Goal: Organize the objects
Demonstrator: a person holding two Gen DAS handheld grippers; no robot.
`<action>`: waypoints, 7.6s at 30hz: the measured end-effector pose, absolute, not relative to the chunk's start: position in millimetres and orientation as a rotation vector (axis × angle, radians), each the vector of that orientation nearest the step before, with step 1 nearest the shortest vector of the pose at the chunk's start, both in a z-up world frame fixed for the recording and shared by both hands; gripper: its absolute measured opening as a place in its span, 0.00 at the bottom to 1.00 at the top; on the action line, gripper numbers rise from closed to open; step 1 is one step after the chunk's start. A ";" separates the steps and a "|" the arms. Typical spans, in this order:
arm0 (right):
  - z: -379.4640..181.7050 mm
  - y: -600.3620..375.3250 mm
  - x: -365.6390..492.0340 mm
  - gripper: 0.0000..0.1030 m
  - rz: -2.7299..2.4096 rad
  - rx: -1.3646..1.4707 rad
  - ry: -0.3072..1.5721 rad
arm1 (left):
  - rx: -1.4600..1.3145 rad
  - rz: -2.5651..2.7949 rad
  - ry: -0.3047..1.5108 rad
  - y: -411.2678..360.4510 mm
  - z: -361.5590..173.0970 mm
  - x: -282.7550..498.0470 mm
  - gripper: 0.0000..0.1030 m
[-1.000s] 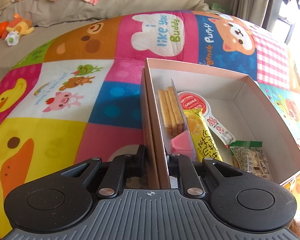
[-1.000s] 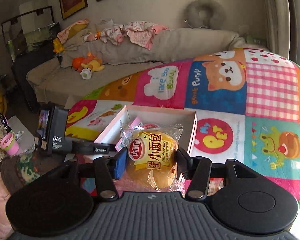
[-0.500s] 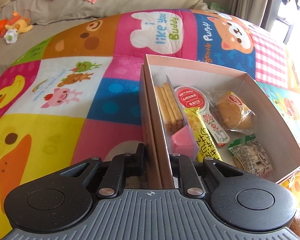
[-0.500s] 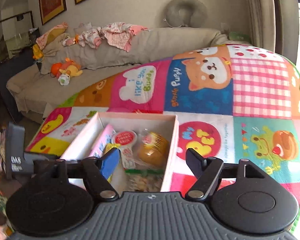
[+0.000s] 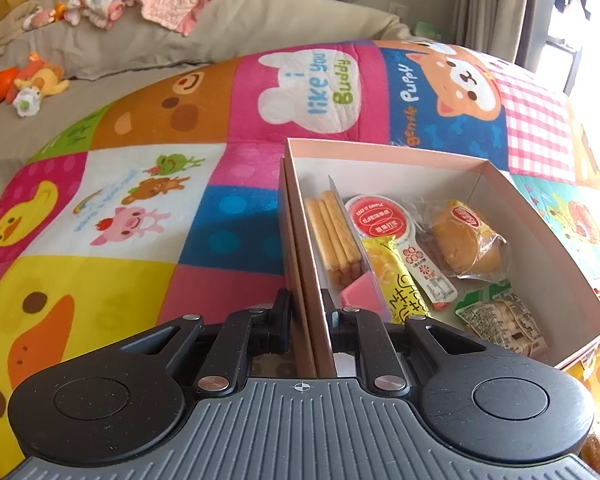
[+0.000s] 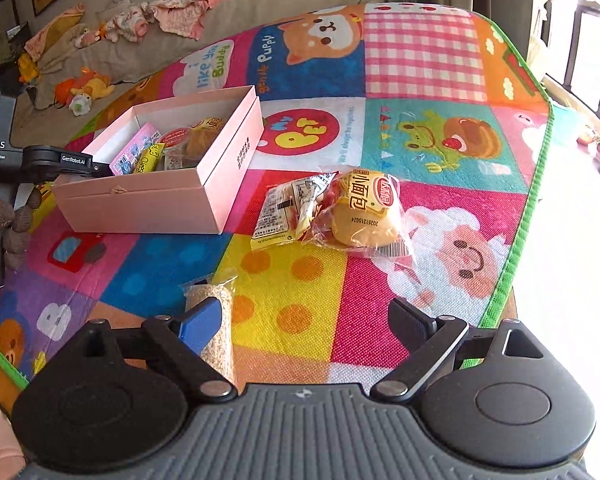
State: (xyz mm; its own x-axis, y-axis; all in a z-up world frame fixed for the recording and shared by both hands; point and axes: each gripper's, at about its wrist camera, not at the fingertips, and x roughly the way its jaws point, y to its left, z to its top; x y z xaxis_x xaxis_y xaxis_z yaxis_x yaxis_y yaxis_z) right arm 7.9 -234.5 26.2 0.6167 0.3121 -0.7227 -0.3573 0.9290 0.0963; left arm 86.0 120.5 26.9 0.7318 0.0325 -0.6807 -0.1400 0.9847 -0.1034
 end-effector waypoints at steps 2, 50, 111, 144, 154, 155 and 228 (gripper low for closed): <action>25.1 -233.2 3.2 0.89 0.420 -0.045 0.828 | -0.133 0.104 0.741 117.4 27.8 85.4 0.14; 34.4 -186.1 52.5 0.60 0.388 -0.176 0.660 | -0.152 0.109 0.749 118.9 30.5 89.2 0.14; 80.0 -148.2 58.6 0.79 0.552 -0.088 0.689 | -0.221 0.078 0.738 125.5 29.0 85.9 0.17; 15.8 -228.0 -7.1 0.99 0.058 -0.395 0.673 | -0.206 0.086 0.749 122.0 29.3 84.7 0.17; 30.3 -250.3 -10.3 0.99 0.163 -0.168 0.692 | -0.207 0.086 0.749 122.0 29.3 84.8 0.17; 30.6 -247.9 -11.1 0.99 0.189 -0.153 0.695 | -0.207 0.087 0.749 121.9 29.3 84.6 0.17; 81.2 -134.2 90.8 0.70 0.456 -0.089 0.675 | -0.219 0.054 0.751 125.5 29.1 82.3 0.19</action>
